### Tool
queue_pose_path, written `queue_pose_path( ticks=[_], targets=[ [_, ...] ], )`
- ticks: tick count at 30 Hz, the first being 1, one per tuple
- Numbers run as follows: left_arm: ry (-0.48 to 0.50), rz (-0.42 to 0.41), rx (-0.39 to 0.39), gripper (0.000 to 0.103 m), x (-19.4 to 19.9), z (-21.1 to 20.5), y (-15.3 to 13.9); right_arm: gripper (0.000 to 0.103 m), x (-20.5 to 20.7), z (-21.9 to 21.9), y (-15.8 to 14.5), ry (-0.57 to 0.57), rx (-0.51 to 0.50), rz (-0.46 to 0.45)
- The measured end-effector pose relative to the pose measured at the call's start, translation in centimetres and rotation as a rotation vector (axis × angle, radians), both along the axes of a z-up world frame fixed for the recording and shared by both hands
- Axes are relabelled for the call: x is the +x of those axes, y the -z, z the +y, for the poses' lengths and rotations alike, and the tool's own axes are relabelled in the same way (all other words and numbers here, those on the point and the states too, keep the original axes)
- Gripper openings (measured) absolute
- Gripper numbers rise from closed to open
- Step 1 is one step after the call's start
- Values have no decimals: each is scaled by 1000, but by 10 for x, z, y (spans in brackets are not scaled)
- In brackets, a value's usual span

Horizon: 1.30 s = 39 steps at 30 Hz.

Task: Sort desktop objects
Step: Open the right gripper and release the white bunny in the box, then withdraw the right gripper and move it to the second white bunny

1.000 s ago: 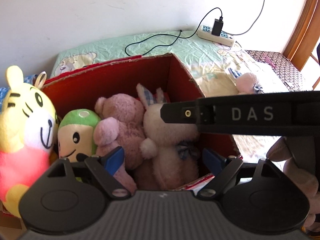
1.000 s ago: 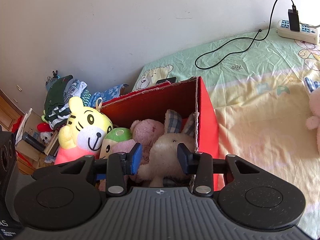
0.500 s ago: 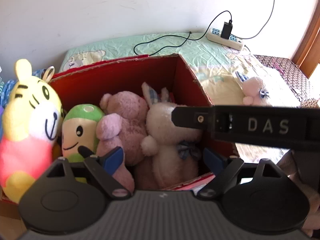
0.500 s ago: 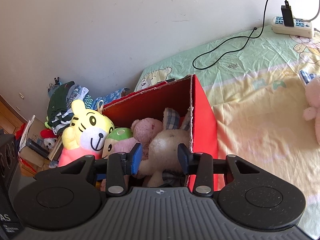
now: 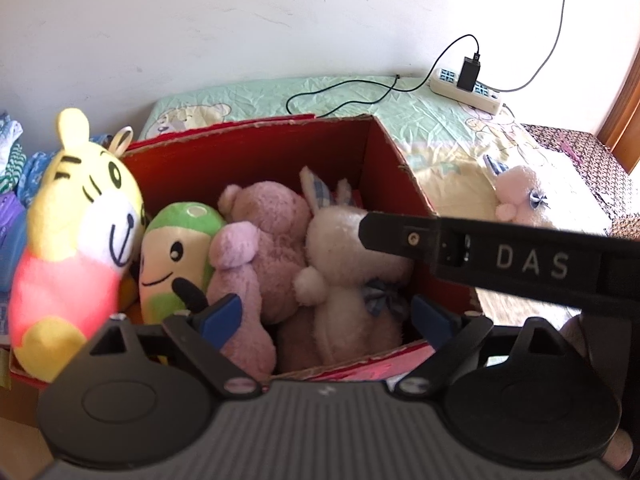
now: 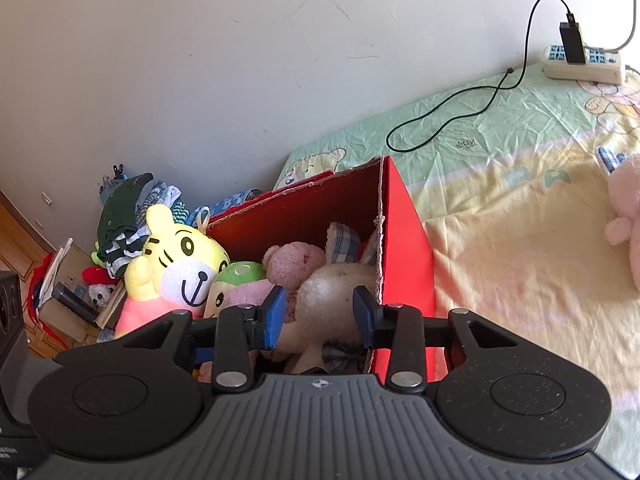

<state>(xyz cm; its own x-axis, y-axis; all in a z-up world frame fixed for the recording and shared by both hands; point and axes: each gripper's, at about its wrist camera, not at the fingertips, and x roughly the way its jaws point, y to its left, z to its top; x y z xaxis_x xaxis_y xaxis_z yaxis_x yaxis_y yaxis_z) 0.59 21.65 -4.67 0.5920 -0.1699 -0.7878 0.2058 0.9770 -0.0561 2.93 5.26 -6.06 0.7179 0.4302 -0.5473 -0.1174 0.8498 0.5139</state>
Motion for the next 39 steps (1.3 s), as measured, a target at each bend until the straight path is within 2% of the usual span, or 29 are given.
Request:
queue_pose_path(
  ticks=[3,8,17,28,33,39],
  targets=[
    [-15,-4,2,98,-1,2,1,39,-3,0,2,0,-3,-24],
    [-45,-1,-1,99,-2,4,0,39,-4,-7,6,-4,46,-39],
    [-182,-7,33,98,-12,6,-8,38,-1,-16,7,-77,84,-37],
    [-317,-71,137,98,-32,-18,-33,38,-13,-43,-4,-157,118,-56],
    [-332,-88,165,98,-39,-38,-41,38,-18,-59,-7,-184,124,-59],
    [-304,-128,191,98,-43,-71,-48,38,-26,-89,-10,-173,142,-71]
  ],
)
